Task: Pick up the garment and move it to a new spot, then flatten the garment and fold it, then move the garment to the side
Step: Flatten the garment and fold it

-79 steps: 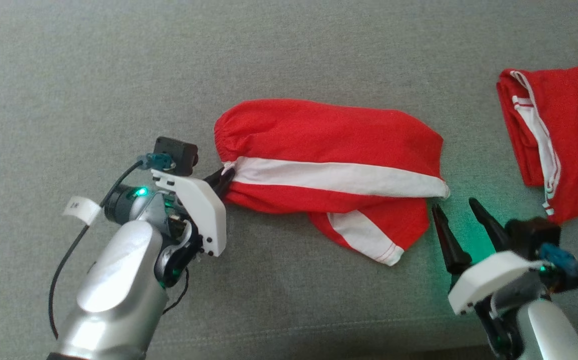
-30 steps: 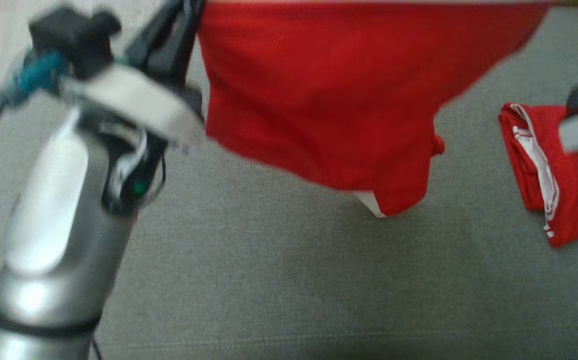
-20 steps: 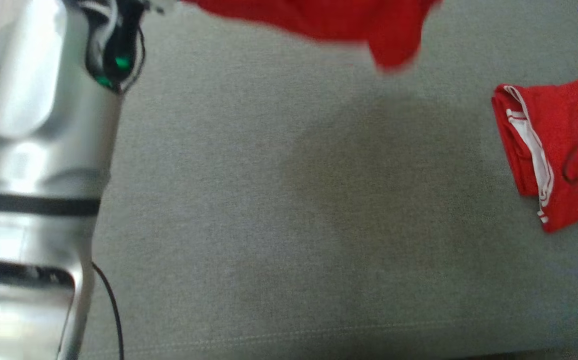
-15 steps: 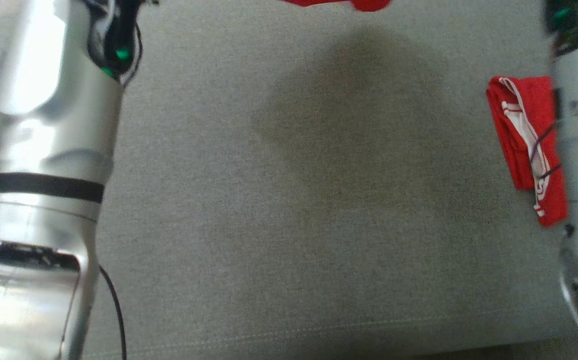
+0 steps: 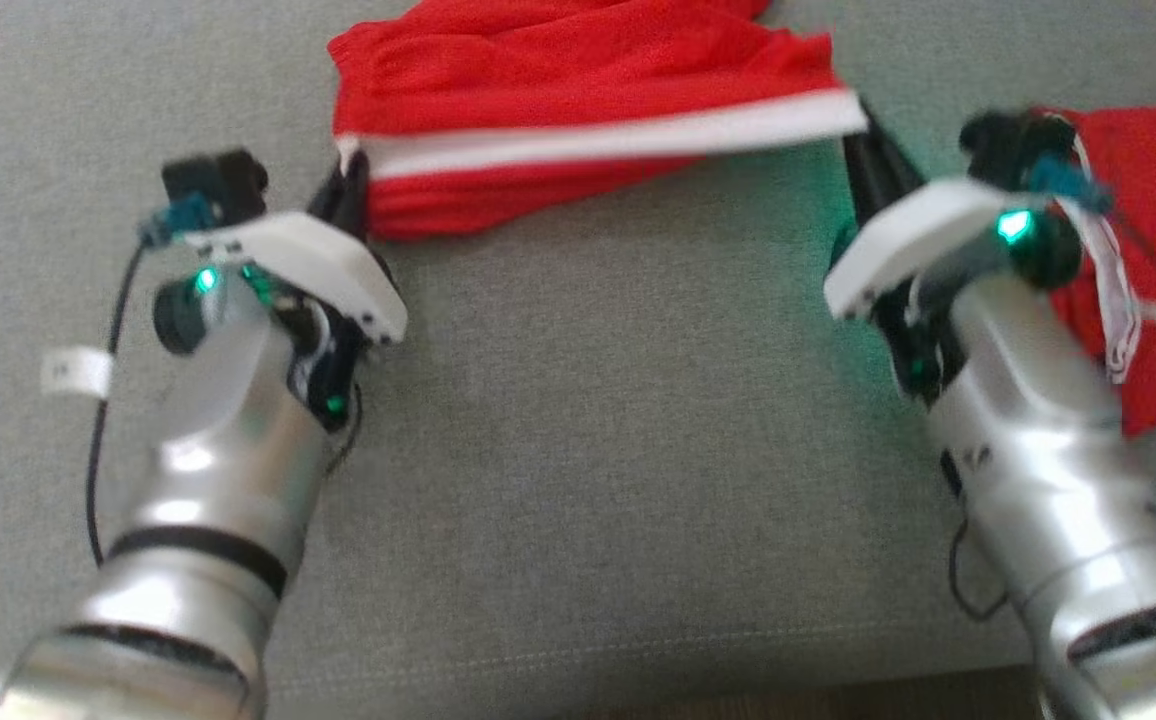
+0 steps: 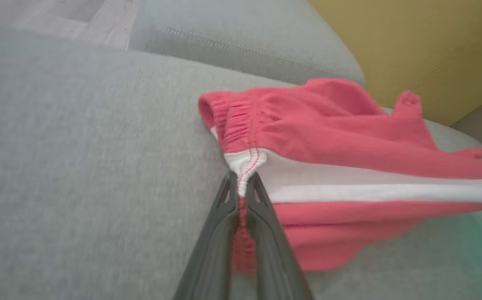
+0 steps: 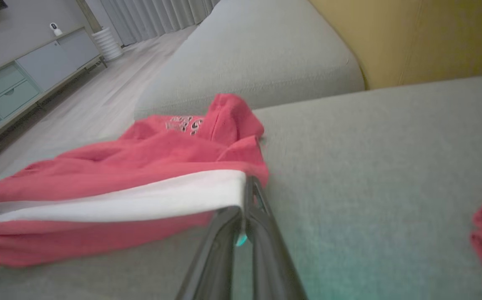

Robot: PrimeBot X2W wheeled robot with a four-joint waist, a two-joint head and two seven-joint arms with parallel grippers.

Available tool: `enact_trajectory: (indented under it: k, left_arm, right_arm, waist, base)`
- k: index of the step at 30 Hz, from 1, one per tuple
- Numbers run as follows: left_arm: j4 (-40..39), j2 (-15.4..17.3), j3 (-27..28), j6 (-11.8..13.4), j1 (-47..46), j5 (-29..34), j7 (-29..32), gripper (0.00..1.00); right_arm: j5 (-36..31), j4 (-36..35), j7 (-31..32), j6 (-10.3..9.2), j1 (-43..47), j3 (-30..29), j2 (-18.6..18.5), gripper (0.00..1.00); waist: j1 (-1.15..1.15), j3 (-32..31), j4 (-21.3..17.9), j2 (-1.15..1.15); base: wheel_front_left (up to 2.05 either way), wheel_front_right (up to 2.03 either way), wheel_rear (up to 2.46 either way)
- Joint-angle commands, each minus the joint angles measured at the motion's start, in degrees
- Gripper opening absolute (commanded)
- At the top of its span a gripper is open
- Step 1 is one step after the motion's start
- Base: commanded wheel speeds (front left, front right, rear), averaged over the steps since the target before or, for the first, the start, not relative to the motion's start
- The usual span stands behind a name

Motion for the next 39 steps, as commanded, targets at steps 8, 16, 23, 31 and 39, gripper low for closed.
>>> enact_trajectory:
  k: [8,16,23,31,39]
  left_arm:
    - [-14.16,1.63,-2.17,-0.31,11.57,-3.16,-0.75,0.0]
    - [-33.99,3.76,-0.19,2.92,29.34,1.5,-0.76,0.0]
    - [-52.76,6.76,-0.45,7.93,45.3,0.23,4.58,0.0]
    - [-68.5,9.09,-0.85,12.36,52.74,-0.44,11.54,0.0]
    - [-71.57,8.3,0.84,11.58,48.35,-3.49,12.94,0.0]
  right_arm:
    - [2.12,-9.75,-4.42,0.21,13.76,2.56,-4.02,0.0]
    - [-0.76,-28.39,-1.74,0.21,32.41,-4.16,-6.02,0.0]
    - [-7.16,-54.09,12.38,0.21,50.94,-13.24,-3.06,0.0]
    - [-9.72,-68.83,21.78,0.21,59.17,-17.13,-0.39,0.0]
    - [-9.68,-69.1,24.4,0.21,51.9,-17.44,-1.61,0.0]
  waist:
    - [0.0,-2.31,1.39,0.0]
    - [0.0,-6.41,2.18,0.0]
    - [0.0,-8.94,2.52,0.0]
    - [0.0,-9.0,2.9,0.0]
    - [0.0,-6.15,3.37,0.0]
  base:
    - [0.0,0.0,0.0]
    - [0.0,0.0,0.0]
    - [0.0,0.0,0.0]
    - [0.0,0.0,0.0]
    - [0.0,0.0,0.0]
